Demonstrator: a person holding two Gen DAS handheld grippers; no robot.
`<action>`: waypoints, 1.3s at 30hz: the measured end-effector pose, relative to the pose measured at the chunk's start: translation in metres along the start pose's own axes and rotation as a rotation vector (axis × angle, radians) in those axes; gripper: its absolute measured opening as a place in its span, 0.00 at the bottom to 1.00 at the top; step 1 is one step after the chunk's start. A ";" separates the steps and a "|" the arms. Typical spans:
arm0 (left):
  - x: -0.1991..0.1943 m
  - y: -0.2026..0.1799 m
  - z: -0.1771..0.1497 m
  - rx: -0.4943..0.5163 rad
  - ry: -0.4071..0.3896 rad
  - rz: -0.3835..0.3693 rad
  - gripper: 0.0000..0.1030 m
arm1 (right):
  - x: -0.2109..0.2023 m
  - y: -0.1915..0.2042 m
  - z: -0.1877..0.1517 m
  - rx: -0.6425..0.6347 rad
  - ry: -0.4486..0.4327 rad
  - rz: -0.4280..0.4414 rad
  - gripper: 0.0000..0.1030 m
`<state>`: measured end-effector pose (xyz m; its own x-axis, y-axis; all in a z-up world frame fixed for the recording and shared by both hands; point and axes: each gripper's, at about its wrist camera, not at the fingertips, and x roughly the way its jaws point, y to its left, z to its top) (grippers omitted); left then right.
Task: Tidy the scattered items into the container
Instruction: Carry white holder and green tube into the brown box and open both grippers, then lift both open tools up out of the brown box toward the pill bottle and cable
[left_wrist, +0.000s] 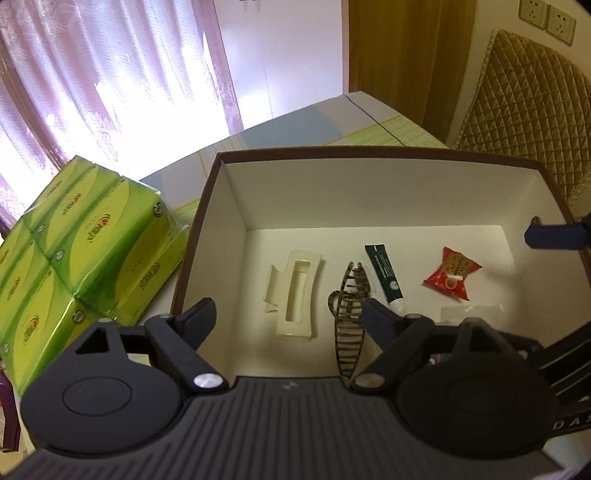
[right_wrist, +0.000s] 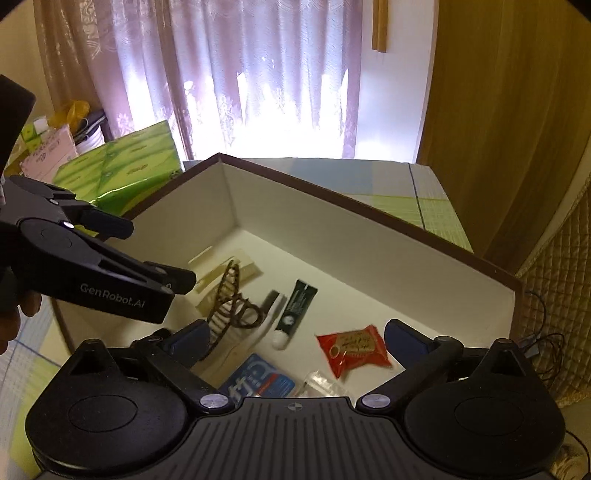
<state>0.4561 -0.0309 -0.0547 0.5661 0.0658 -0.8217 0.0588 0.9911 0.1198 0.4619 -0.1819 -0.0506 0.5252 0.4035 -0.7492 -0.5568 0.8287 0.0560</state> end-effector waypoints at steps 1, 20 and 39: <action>-0.004 0.000 -0.001 -0.003 -0.001 0.001 0.83 | -0.002 0.001 -0.001 0.010 0.004 -0.004 1.00; -0.084 -0.002 -0.036 -0.049 -0.042 -0.030 0.88 | -0.064 0.026 -0.023 0.128 -0.042 -0.041 1.00; -0.148 0.008 -0.083 -0.072 -0.096 -0.042 0.92 | -0.120 0.056 -0.051 0.199 -0.101 -0.054 1.00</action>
<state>0.3051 -0.0235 0.0216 0.6405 0.0163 -0.7678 0.0265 0.9987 0.0432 0.3343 -0.2036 0.0089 0.6184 0.3848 -0.6852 -0.3936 0.9063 0.1538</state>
